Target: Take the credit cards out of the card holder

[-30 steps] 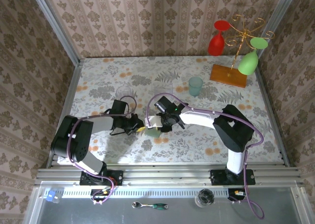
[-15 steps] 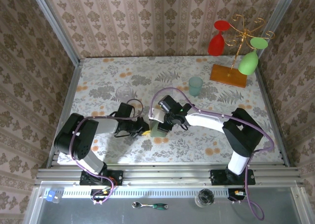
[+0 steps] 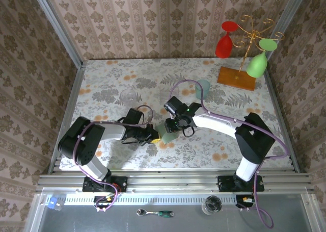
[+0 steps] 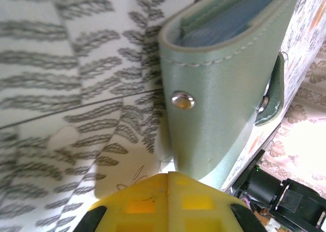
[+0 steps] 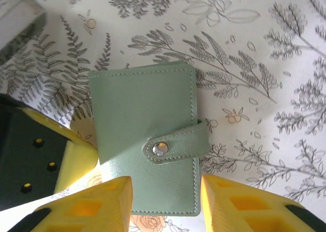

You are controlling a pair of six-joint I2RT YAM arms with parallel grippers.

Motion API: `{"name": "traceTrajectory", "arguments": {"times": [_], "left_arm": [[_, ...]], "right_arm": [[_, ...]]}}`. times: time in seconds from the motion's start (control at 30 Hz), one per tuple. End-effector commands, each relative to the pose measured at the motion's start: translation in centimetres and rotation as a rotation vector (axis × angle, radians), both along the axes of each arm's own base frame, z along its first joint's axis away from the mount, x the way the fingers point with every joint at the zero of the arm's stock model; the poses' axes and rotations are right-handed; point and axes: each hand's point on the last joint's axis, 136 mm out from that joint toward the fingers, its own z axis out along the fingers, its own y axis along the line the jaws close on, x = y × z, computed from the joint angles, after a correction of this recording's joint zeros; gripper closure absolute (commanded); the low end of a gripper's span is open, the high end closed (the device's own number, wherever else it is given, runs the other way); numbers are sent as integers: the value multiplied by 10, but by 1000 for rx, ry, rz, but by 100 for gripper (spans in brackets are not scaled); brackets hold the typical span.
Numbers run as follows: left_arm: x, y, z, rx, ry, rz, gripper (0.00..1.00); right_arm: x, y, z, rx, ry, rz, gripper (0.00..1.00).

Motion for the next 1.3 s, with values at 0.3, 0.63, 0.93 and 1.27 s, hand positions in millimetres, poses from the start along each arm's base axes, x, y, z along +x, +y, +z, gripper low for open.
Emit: {"name": "traceTrajectory", "arguments": {"times": [0.3, 0.63, 0.93, 1.27], "left_arm": [[16, 18, 18, -30, -42, 90, 97], [17, 17, 16, -36, -38, 91, 98], [21, 16, 19, -37, -43, 102, 98], [24, 13, 23, -39, -51, 103, 99]], "right_arm": [[0, 4, -16, -217, 58, 88, 56], [2, 0, -29, -299, 93, 251, 56], [-2, 12, -40, -259, 128, 325, 54], [7, 16, -49, -267, 133, 305, 62]]}}
